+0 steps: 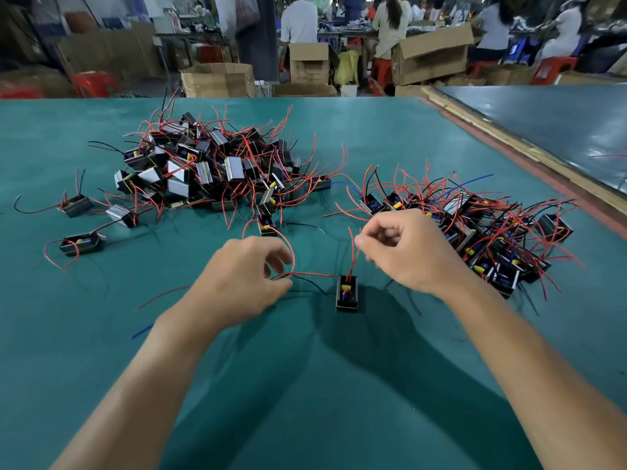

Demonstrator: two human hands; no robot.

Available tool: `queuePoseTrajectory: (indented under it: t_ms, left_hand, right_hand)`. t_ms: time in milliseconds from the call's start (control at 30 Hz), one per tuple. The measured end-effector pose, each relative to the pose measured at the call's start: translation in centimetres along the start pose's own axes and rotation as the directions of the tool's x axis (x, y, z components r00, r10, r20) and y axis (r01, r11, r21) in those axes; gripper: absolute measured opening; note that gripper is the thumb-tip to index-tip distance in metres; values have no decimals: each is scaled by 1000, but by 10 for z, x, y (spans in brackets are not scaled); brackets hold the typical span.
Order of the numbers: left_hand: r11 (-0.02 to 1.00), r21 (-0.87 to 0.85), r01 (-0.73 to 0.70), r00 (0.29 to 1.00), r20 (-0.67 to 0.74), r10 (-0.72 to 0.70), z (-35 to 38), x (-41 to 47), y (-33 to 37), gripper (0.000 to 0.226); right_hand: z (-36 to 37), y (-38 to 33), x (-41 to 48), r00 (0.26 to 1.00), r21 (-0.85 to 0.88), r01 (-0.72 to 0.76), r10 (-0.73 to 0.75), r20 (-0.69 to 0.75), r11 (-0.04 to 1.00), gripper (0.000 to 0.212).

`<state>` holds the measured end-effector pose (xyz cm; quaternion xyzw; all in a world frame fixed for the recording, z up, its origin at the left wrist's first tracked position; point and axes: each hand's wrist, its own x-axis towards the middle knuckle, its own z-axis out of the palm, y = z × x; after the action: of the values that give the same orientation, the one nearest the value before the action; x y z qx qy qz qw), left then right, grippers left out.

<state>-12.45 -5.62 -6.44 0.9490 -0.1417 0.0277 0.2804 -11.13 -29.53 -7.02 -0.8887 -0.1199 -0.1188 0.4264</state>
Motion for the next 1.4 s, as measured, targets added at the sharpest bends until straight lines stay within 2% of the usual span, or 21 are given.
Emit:
queuePoseTrajectory:
  t_ms: [100, 167, 333, 400, 500, 633, 733, 867, 1000, 1233, 1333, 1400]
  left_hand:
    - [999, 21, -44, 999, 9, 44, 4, -2, 4, 11]
    - [999, 20, -47, 999, 14, 47, 5, -1, 4, 17]
    - [999, 18, -33, 999, -26, 34, 5, -1, 2, 22]
    - [1000, 5, -13, 998, -64, 14, 4, 0, 3, 25]
    - [999, -19, 43, 997, -64, -44, 2, 0, 2, 40]
    - [997, -72, 33, 999, -14, -34, -1, -2, 4, 46]
    - [996, -94, 2, 1000, 25, 0, -2, -4, 7, 42]
    - [999, -49, -5, 998, 70, 9, 1, -3, 7, 35]
    - [997, -9, -76, 995, 57, 76, 8, -3, 10, 18]
    - [965, -67, -255, 966, -67, 251, 19, -5, 20, 22]
    - [955, -150, -256, 967, -50, 251, 19, -5, 20, 6]
    - [960, -162, -227, 974, -41, 223, 22, -6, 20, 9]
  right_hand:
    - [-3, 0, 2, 989, 21, -16, 19, -144, 1000, 32]
    - [-5, 0, 4, 978, 49, -34, 43, -205, 998, 34]
    - [-5, 1, 5, 975, 103, -42, 63, -211, 994, 26]
    - [-5, 1, 4, 989, 111, -30, 45, -139, 993, 19]
    - [-3, 1, 1, 994, 94, -4, -6, 106, 996, 22]
    - [0, 1, -4, 895, -15, 4, 3, 446, 1000, 15]
    - [0, 0, -5, 844, 12, -17, 8, 537, 1000, 10]
    - [0, -1, -6, 841, 60, -13, -21, 540, 998, 1]
    - [3, 0, -4, 881, 20, 7, -16, 473, 1000, 8]
    - [5, -4, -4, 909, -48, 33, -10, 417, 998, 26]
    - [5, -6, -5, 926, -65, 36, -9, 378, 997, 27]
    - [5, -7, -6, 933, -69, 36, -9, 361, 997, 28]
